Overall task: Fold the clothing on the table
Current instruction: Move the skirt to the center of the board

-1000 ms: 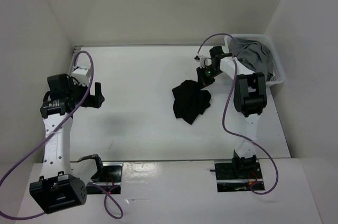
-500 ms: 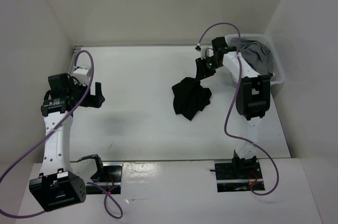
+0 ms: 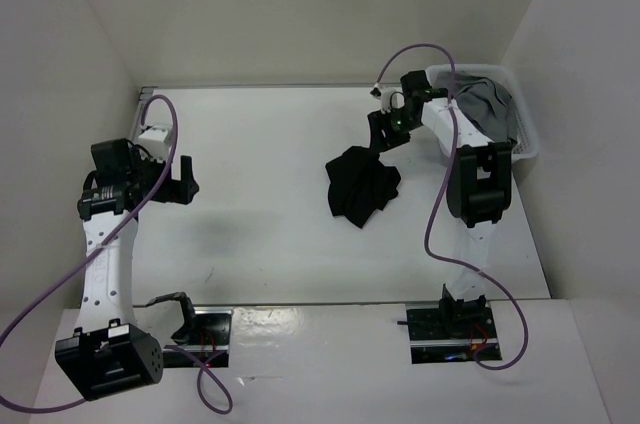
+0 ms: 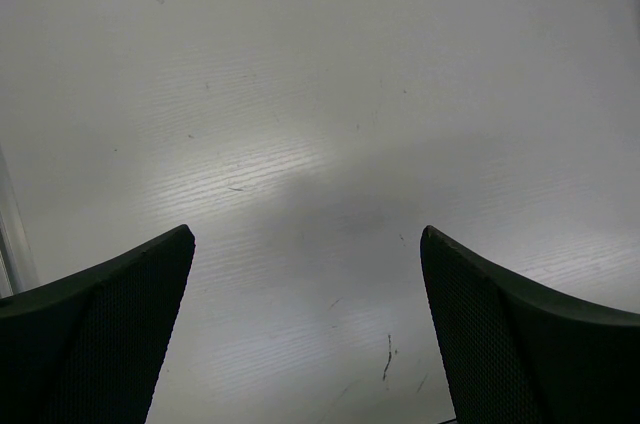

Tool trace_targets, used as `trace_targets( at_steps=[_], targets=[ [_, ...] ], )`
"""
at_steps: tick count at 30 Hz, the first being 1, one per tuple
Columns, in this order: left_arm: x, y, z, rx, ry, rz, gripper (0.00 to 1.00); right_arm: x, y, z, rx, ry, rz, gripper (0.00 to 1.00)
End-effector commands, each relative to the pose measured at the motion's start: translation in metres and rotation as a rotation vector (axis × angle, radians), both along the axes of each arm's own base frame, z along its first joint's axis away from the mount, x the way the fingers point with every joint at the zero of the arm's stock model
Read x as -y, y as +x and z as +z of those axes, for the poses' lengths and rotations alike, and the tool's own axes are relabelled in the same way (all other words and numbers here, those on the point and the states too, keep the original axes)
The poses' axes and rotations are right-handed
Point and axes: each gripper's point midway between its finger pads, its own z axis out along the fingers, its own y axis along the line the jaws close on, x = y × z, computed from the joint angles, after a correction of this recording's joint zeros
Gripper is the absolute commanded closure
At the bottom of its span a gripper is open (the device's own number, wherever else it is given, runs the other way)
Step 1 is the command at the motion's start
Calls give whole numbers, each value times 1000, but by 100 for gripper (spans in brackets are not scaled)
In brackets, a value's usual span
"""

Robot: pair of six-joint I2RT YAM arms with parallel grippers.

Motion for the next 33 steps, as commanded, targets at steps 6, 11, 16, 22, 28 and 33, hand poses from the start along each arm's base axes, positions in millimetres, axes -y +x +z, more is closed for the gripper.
trace_targets(
  at_steps=[6, 11, 16, 22, 28, 33],
  targets=[
    [2, 2, 3, 18, -19, -10, 0, -2, 7, -14, -2, -19, -4, 41],
    [0, 2, 3, 18, -19, 0, 0, -2, 8, -25, -25, -22, -3, 42],
    [-1, 2, 3, 20, -25, 2, 0, -4, 12, -32, -31, -16, 8, 44],
    [-1, 2, 3, 20, -25, 2, 0, -7, 17, -30, -23, -2, 24, 53],
    [-1, 2, 3, 20, -25, 2, 0, -8, 15, -32, -36, 5, 28, 88],
    [-1, 2, 3, 20, -25, 2, 0, -9, 21, -20, 2, 10, 28, 100]
  ],
)
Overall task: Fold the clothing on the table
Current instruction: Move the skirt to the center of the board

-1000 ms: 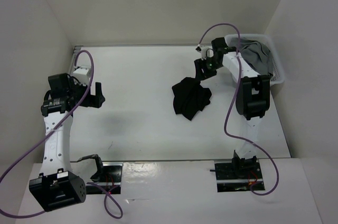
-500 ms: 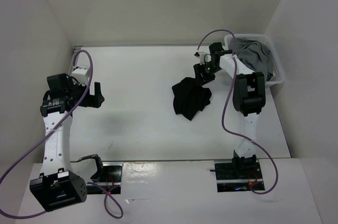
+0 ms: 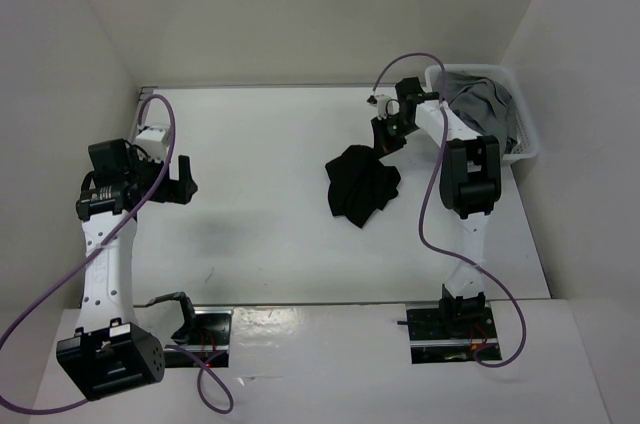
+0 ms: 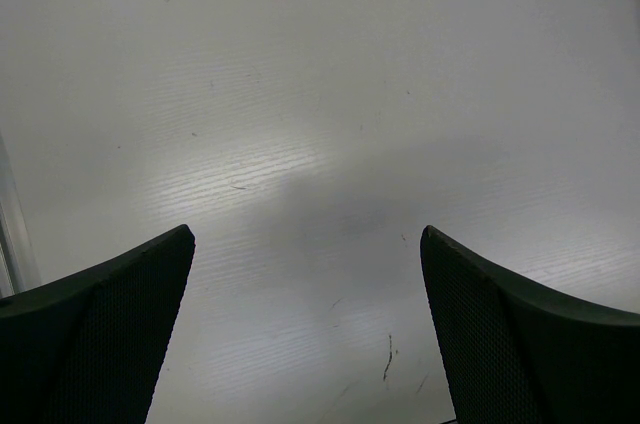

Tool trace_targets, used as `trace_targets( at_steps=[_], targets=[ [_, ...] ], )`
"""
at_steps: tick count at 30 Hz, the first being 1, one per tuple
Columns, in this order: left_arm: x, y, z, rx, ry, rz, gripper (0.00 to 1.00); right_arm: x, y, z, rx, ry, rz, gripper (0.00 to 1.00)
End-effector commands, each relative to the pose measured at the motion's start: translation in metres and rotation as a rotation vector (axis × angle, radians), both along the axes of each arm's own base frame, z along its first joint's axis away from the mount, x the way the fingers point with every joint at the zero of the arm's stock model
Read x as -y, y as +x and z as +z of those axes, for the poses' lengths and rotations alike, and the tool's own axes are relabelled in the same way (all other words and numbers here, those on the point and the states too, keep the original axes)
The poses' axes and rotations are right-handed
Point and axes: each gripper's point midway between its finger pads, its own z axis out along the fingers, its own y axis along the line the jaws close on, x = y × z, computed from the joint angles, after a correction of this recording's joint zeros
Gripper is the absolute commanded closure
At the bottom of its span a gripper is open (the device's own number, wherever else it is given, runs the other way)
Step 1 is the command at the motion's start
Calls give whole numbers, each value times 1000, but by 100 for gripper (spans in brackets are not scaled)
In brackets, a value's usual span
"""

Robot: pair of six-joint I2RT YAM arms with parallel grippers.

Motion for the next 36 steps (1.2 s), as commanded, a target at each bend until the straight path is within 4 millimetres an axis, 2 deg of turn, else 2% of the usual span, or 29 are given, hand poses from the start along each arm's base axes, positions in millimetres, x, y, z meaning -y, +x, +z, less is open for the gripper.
trace_targets(
  at_steps=[1, 2, 3, 5, 8, 9, 11, 12, 15, 16, 17, 18, 19, 20, 22, 23, 24, 25, 26, 27, 28, 31, 32, 35, 36],
  targets=[
    [3, 2, 3, 19, -19, -10, 0, -9, 15, 20, 71, 26, 20, 100],
    [3, 2, 3, 19, -19, -10, 0, -9, 17, 23, 80, 27, 20, 100],
    [3, 2, 3, 19, -19, -10, 0, -11, 16, 38, 101, 43, 26, 100],
    [3, 2, 3, 19, -19, -10, 0, -14, 18, 54, 130, 62, 23, 100],
    [2, 3, 0, 10, -22, -10, 0, -38, 6, 85, 165, 98, 70, 100],
    [2, 3, 0, 10, -22, -10, 0, -56, -3, 102, 188, 120, 114, 100],
    [2, 3, 0, 10, -22, -10, 0, -76, -17, 112, 201, 135, 174, 100],
    [2, 3, 0, 10, -22, -10, 0, -100, -34, 114, 191, 140, 231, 100],
    [2, 3, 0, 10, -22, -10, 0, -142, -64, 110, 180, 145, 346, 100],
    [2, 3, 0, 12, -15, -16, 0, -171, -87, 110, 175, 152, 424, 100],
    [2, 3, 0, 12, -15, -16, 0, -184, -99, 106, 166, 145, 460, 100],
    [1, 3, 1, 14, -20, -13, 0, -211, -122, 105, 161, 152, 534, 100],
    [1, 3, 1, 14, -20, -13, 0, -213, -121, 102, 158, 151, 535, 100],
    [1, 3, 1, 14, -20, -13, 0, -235, -141, 90, 131, 146, 598, 100],
    [0, 2, 3, 24, -23, -11, 0, -257, -156, 85, 127, 141, 651, 100],
    [1, 0, 2, 16, -26, -11, 0, -273, -172, 71, 89, 139, 698, 95],
    [1, 0, 2, 16, -26, -11, 0, -278, -178, 68, 68, 134, 706, 82],
    [-2, 0, 2, 16, -26, -2, 0, -289, -178, 76, 88, 145, 720, 61],
    [0, -1, 5, 28, -22, -14, 0, -294, -181, 67, 68, 136, 732, 56],
    [0, -1, 5, 28, -22, -14, 0, -294, -182, 69, 60, 131, 732, 54],
    [-3, -1, 5, 29, -22, -5, 0, -297, -175, 81, 97, 131, 725, 52],
    [-1, -2, 8, 42, -17, -19, 0, -279, -150, 86, 152, 85, 658, 48],
    [1, -3, 6, 34, -28, -27, 0, -259, -137, 91, 156, 82, 613, 48],
    [13, -5, 9, 49, -33, -91, 0, -221, -107, 96, 183, 64, 502, 43],
    [18, -5, 10, 54, -32, -121, 0, -190, -93, 95, 174, 54, 436, 43]
  ],
)
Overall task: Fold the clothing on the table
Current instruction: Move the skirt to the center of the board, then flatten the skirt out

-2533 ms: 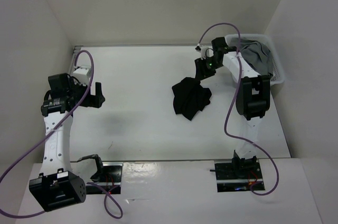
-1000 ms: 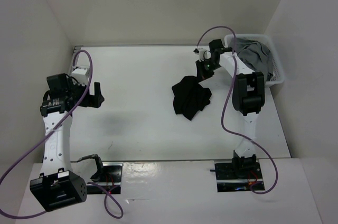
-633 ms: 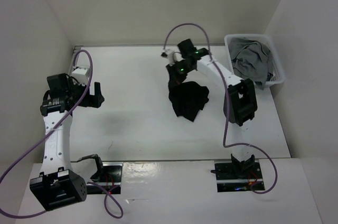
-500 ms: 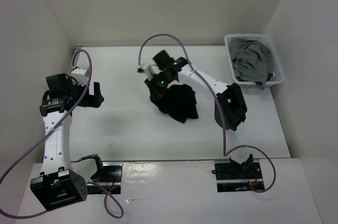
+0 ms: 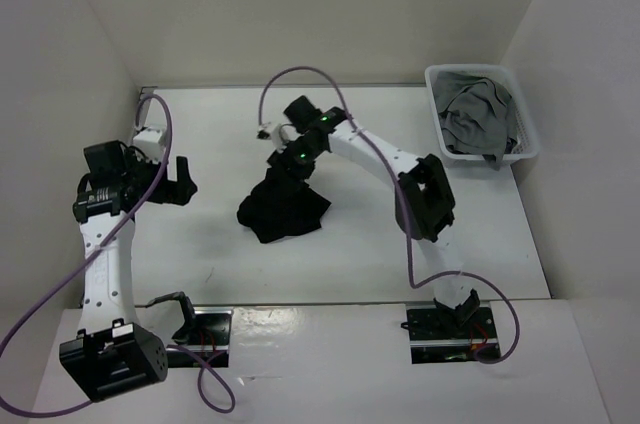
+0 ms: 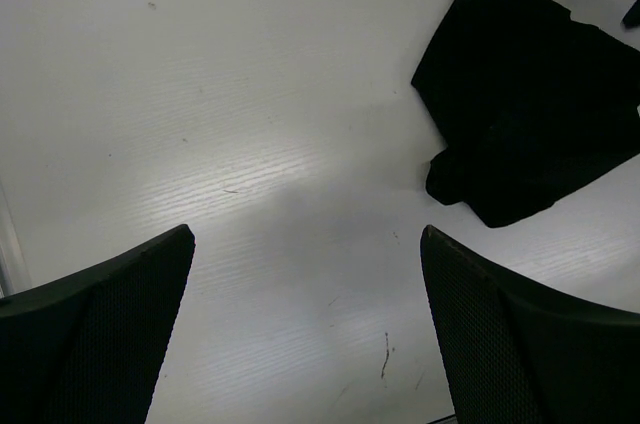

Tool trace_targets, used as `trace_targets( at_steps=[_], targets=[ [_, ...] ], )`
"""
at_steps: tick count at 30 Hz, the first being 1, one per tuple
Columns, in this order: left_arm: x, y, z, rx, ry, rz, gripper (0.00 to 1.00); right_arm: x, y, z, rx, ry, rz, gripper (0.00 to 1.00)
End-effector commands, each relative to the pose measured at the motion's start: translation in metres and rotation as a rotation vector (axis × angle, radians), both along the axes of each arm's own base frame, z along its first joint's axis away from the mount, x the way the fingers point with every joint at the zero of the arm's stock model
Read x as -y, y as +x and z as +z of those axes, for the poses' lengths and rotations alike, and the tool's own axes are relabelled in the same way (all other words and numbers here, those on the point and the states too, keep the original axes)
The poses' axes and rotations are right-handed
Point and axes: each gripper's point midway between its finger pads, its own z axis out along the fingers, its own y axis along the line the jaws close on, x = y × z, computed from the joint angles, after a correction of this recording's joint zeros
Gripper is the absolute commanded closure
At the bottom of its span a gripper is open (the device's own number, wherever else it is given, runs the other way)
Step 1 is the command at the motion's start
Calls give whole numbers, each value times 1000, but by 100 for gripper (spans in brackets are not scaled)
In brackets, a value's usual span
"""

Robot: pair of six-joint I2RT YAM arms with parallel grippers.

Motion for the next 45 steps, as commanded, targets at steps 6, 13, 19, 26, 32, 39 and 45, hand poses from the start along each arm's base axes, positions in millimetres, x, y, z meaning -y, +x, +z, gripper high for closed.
trace_targets(
  at_steps=[6, 13, 19, 26, 32, 39, 45],
  targets=[
    [43, -4, 1, -19, -8, -218, 0, 122, 46, 14, 57, -48, -254, 41],
    [57, 0, 4, -55, 71, -302, 0, 103, 17, -17, 32, -108, -180, 40],
    [101, 2, -27, -160, 181, -472, 0, 102, 15, -31, 7, -145, -174, 40],
    [122, -2, -60, -222, 273, -610, 3, 123, 20, -21, 56, -166, -217, 40],
    [132, 9, -71, -174, 320, -687, 8, 151, 23, -14, 42, -167, -269, 40],
    [143, 6, -97, -208, 299, -784, 22, 168, 23, -12, 37, -180, -304, 40],
    [152, 9, -117, -249, 260, -821, 57, 172, 23, -13, 47, -195, -311, 40]
  ],
)
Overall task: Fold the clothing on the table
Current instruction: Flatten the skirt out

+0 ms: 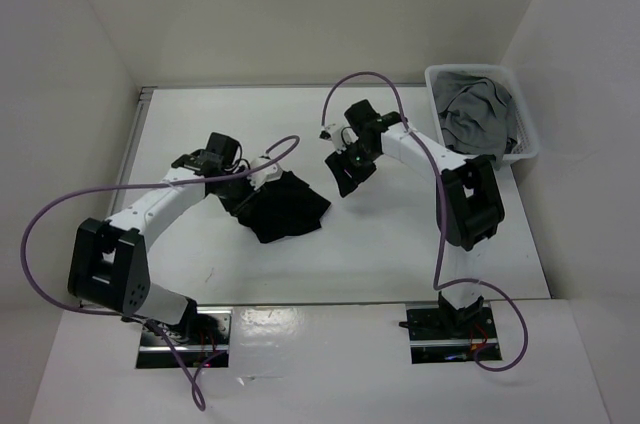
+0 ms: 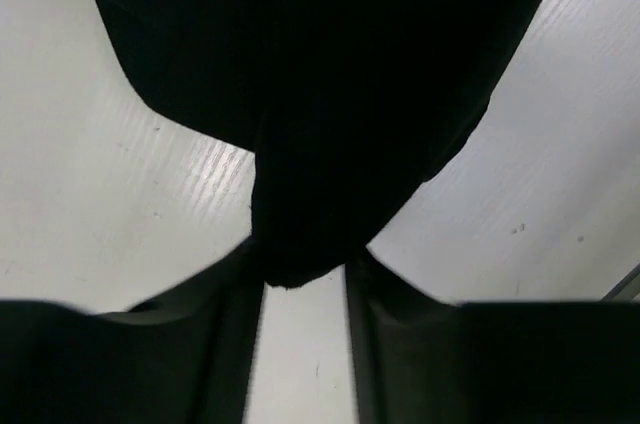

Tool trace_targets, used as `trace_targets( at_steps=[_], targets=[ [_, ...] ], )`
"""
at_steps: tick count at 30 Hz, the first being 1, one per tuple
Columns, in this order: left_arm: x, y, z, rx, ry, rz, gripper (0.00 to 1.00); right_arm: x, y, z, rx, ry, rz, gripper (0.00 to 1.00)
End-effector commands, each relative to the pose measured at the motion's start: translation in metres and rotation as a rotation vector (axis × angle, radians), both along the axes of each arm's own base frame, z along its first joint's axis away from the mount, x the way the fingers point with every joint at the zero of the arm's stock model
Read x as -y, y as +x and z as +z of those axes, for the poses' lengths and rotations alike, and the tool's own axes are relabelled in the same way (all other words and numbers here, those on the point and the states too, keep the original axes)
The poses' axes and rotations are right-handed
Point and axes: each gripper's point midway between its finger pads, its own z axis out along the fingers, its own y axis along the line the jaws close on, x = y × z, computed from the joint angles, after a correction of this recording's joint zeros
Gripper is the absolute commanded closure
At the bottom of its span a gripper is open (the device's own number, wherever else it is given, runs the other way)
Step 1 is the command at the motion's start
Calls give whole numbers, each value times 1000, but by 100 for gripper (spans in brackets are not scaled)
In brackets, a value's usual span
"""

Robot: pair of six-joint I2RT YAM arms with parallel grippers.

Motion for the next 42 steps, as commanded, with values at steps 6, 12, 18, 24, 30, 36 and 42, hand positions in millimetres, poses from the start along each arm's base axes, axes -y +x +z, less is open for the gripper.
trace_targets(
  at_steps=[6, 12, 18, 24, 30, 36, 42],
  targets=[
    [19, 14, -3, -47, -65, -6, 100, -3, -12, 4, -13, 36, 18, 40],
    [17, 12, 17, 9, -86, 46, 100, -20, -6, -10, -71, 117, 20, 41],
    [12, 9, 23, 34, -83, 85, 100, -53, 3, -25, -196, 229, 72, 44],
    [9, 7, 20, 29, -85, 102, 100, -55, 5, -43, -245, 242, 73, 45],
    [10, 3, 15, 17, -90, 98, 100, -57, 1, -50, -273, 257, 84, 45],
    [10, 6, 15, 17, -90, 98, 100, -58, -3, -64, -315, 258, 82, 56],
    [11, 8, 13, 17, -90, 98, 100, -53, -6, -68, -318, 235, 85, 97]
  ],
)
